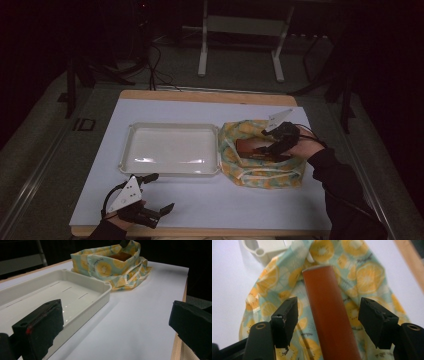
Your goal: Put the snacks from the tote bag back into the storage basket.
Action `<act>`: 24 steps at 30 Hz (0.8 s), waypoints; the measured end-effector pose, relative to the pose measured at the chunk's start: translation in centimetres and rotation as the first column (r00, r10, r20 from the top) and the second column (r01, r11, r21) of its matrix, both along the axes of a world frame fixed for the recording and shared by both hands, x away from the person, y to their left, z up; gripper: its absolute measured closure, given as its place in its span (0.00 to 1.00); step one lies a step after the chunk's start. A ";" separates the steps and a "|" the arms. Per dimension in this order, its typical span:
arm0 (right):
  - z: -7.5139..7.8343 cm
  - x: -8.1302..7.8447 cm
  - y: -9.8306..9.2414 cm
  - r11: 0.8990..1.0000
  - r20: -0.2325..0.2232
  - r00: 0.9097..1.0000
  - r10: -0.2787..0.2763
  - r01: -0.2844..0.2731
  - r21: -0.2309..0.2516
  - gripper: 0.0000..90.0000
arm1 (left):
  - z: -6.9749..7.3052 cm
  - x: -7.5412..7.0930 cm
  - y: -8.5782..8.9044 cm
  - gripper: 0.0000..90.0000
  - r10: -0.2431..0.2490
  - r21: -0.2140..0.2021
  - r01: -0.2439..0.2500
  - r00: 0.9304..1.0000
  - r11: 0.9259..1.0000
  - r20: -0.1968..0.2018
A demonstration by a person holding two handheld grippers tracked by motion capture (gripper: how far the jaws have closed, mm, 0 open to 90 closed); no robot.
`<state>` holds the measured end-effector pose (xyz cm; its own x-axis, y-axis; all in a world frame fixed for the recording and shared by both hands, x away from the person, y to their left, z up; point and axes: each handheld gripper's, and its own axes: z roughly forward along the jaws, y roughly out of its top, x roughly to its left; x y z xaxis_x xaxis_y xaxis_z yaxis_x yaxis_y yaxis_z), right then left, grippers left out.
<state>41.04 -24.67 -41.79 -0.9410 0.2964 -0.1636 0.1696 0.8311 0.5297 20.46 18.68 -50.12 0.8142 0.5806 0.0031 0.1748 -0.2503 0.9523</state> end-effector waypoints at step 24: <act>-4.1 2.3 1.2 0.963 -0.036 0.999 0.026 -0.035 -0.268 0.39 | -0.1 0.1 0.0 0.00 -0.003 0.001 0.003 1.000 1.000 -0.007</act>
